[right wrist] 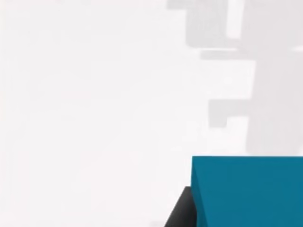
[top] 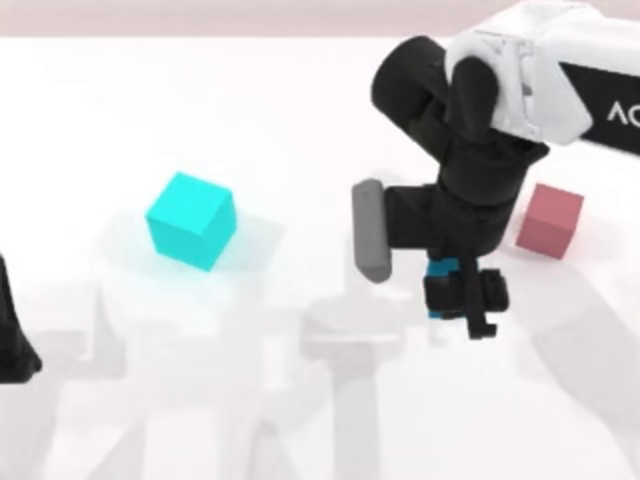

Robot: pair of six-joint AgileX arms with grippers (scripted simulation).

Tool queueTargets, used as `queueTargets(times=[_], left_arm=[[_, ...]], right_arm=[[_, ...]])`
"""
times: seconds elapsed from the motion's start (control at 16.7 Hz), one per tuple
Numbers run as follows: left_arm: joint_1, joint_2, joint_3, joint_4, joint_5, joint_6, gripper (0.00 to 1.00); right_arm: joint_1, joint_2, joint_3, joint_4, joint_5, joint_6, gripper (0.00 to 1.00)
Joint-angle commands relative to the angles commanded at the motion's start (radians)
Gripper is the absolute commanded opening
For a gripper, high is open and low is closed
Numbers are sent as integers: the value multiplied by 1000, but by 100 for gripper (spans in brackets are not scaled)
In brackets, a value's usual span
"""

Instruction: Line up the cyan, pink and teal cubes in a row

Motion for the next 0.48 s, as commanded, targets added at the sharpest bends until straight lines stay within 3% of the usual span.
queueTargets(times=[0.48], left_arm=[[0, 0, 0, 0, 0, 0, 100]], right_arm=[[5, 65, -169, 239, 0, 2, 0]])
